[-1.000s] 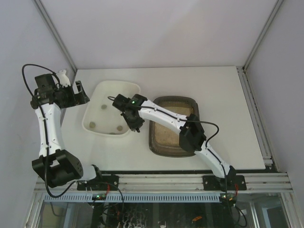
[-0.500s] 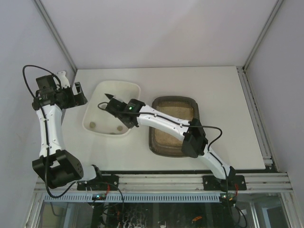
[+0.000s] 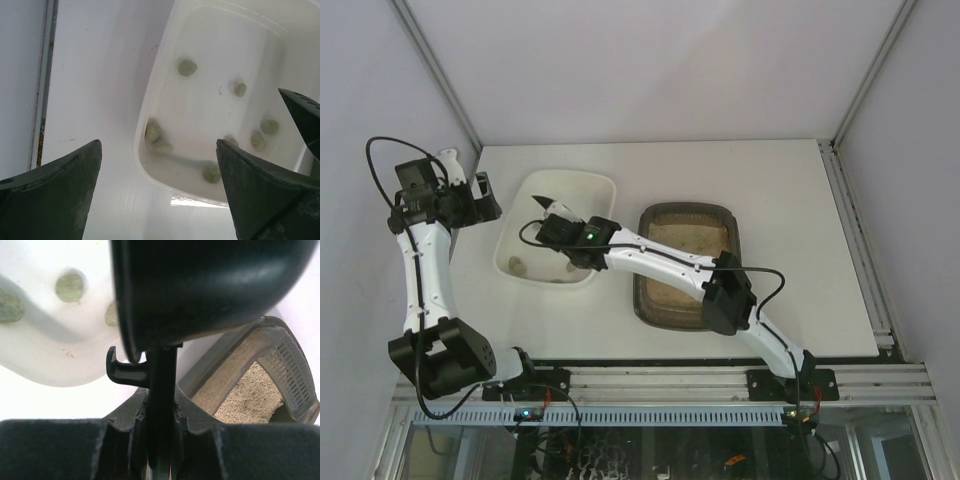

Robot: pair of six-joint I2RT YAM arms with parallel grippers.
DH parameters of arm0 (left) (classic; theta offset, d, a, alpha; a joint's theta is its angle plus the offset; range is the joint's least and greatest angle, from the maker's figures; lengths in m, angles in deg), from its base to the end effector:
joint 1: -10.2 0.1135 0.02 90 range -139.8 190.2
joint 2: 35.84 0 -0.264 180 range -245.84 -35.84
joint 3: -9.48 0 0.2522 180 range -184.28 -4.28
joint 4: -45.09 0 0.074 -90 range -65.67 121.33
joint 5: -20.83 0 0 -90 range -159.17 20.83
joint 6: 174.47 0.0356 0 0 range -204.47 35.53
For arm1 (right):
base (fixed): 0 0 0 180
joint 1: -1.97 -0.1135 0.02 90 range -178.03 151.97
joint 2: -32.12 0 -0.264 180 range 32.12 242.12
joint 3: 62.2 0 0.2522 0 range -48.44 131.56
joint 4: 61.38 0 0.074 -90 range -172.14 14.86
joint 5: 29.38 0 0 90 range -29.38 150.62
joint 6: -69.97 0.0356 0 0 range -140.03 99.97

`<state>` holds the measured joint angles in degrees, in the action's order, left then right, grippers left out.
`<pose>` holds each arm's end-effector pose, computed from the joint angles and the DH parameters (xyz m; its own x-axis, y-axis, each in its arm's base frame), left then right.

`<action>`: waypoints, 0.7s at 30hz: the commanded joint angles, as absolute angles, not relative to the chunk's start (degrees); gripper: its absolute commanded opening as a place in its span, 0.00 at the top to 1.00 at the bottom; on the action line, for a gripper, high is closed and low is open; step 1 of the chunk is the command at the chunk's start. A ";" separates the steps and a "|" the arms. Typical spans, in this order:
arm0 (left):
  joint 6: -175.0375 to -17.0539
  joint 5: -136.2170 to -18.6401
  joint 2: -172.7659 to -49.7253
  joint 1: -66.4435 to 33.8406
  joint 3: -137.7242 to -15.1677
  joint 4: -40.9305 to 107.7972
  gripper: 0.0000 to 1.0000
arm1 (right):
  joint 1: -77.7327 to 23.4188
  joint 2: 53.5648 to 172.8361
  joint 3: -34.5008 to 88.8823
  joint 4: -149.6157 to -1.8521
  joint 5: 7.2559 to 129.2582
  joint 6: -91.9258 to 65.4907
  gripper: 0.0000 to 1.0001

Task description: Clean the litter box

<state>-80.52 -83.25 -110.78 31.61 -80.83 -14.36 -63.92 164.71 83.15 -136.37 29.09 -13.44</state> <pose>0.2569 0.0914 0.3598 -0.6593 -0.1867 -0.7283 -0.1463 0.9820 -0.1194 0.2185 0.4426 0.2712 -0.4369 -0.7368 -0.5159 -0.6325 0.6595 -0.4062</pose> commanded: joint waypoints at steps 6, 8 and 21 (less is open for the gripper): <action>-82.99 -86.92 -109.20 31.77 -79.19 -12.88 0.00 | -52.88 135.91 53.31 -120.63 48.54 7.53 1.00; -83.62 -88.43 -109.84 31.73 -78.86 -12.88 0.00 | -48.56 124.25 33.77 -107.19 58.12 13.30 1.00; -84.29 -95.16 -117.14 30.93 -79.23 -15.83 0.00 | -43.37 109.38 8.22 -102.49 61.52 24.61 1.00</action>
